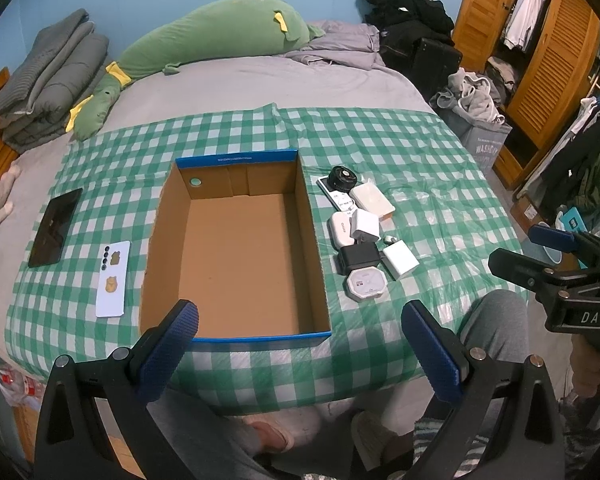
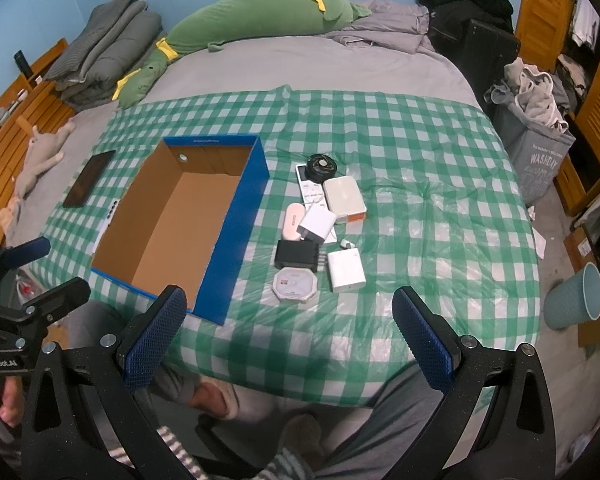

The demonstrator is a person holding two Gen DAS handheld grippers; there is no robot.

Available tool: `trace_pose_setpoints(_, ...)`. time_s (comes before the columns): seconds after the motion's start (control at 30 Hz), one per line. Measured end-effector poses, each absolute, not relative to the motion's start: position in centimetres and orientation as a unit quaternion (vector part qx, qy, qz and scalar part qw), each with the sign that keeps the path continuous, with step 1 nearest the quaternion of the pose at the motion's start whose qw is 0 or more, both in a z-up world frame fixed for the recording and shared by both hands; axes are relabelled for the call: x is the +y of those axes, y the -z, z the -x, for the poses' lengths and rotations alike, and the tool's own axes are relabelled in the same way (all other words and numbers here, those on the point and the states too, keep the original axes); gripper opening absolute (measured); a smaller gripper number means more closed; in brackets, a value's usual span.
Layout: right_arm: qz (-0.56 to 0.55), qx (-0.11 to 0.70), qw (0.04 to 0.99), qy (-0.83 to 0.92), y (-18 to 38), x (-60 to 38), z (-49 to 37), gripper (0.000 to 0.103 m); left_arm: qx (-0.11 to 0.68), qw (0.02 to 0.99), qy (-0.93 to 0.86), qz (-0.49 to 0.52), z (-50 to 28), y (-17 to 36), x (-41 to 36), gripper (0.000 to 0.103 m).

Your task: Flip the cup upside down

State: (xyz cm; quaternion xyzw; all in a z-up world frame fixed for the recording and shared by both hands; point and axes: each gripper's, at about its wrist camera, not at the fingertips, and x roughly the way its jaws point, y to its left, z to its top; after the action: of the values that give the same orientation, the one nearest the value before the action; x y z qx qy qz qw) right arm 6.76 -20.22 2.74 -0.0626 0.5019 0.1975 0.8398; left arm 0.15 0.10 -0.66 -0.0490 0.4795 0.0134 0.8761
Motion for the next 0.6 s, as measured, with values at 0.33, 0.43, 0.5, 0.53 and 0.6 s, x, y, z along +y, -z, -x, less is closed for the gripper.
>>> trace_pose_setpoints(0.33,0.062,0.502,0.84,-0.199,-2.74,-20.33,-7.2,0.101,0.48,0.876,-0.013,0.05,-0.09,0.72,-0.07,0.102)
trace_pose_setpoints(0.43,0.062,0.503,0.839,-0.199,-2.77,-20.39,-7.56,0.101,0.48,0.876,-0.013,0.05,-0.11,0.73,-0.06,0.102)
trace_pose_setpoints(0.5,0.064,0.504,0.838,-0.199,-2.69,-20.45,-7.32,0.101,0.48,0.875,-0.013,0.05,-0.11,0.7,-0.04,0.102)
trace_pose_setpoints(0.53,0.063,0.504,0.838,-0.199,-2.7,-20.46,-7.34,0.101,0.481,0.875,-0.014,0.052,0.0,0.79,-0.13,0.102)
trace_pose_setpoints(0.6,0.063,0.506,0.837,-0.198,-2.54,-20.47,-7.24,0.101,0.482,0.874,-0.017,0.054,0.08,1.01,-0.32,0.102)
